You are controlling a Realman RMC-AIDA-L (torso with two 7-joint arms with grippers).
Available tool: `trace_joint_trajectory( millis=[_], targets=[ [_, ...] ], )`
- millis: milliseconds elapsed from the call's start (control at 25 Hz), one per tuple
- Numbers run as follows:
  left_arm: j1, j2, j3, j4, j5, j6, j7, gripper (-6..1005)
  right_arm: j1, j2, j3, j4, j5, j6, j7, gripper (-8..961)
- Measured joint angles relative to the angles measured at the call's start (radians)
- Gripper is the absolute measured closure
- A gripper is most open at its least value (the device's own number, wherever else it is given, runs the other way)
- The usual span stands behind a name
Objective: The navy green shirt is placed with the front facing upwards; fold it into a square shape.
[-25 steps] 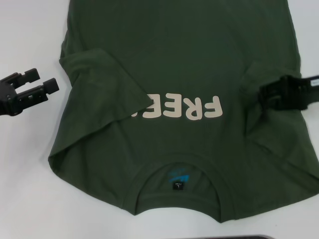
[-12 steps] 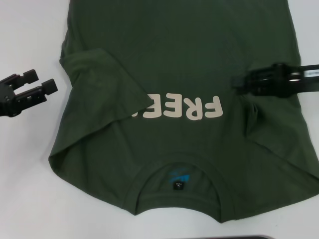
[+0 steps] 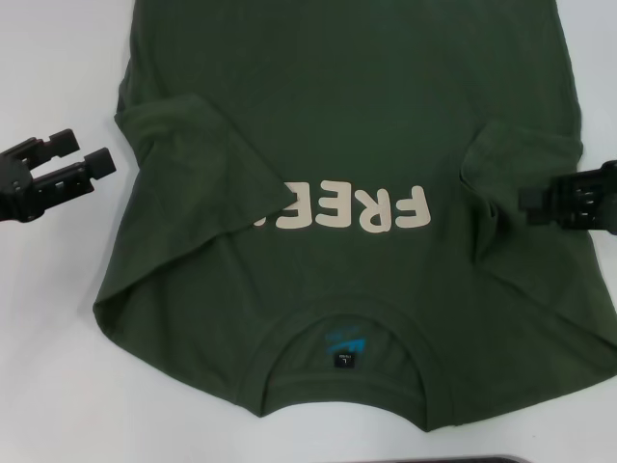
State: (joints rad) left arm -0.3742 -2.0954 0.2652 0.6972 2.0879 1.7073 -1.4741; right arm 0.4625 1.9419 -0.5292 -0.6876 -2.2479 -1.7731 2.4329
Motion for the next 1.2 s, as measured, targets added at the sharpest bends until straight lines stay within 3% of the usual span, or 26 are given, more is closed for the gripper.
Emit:
trace_joint_trajectory(
  millis=[440, 1000, 1200],
  targets=[
    [0.005, 0.000, 0.000, 0.000, -0.003, 0.008, -0.011, 158, 0.093, 0.021, -0.005, 0.012, -0.149, 0.115, 0.040, 555],
    [0.008, 0.002, 0.000, -0.002, -0.003, 0.000, -0.003, 157, 0.141, 0.064, -0.079, 0.103, -0.153, 0.276, 0.047, 554],
    [0.009, 0.003, 0.000, -0.002, -0.003, -0.001, -0.001, 157, 0.155, 0.074, -0.070, 0.096, -0.077, 0.260, -0.009, 554]
  ],
)
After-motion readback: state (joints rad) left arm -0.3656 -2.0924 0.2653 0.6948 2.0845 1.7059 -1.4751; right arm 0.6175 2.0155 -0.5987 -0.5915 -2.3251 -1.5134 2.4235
